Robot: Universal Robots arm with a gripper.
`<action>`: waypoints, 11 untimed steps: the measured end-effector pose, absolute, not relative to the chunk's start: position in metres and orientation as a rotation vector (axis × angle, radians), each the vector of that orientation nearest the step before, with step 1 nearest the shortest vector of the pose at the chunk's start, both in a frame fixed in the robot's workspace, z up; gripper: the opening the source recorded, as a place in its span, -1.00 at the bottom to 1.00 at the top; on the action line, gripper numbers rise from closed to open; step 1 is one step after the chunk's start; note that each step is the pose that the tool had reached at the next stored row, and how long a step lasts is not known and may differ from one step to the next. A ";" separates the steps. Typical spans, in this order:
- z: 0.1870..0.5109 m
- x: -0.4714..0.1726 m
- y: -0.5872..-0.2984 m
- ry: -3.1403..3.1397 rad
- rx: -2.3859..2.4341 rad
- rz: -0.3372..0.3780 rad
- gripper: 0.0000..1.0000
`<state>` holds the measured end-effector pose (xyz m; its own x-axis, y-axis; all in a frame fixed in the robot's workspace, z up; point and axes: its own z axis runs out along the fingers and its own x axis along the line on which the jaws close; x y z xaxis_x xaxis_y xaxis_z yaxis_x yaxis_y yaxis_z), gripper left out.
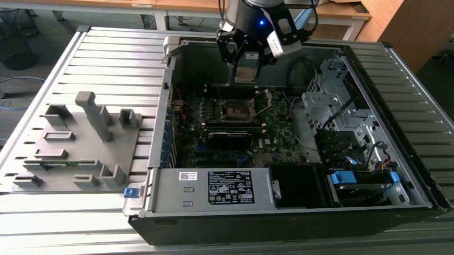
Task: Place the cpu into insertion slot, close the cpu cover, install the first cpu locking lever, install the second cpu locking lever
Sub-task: 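Place the cpu into insertion slot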
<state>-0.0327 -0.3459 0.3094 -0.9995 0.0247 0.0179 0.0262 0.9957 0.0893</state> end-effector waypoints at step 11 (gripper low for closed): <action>0.304 -0.033 -0.346 -3.122 -0.040 -0.140 0.08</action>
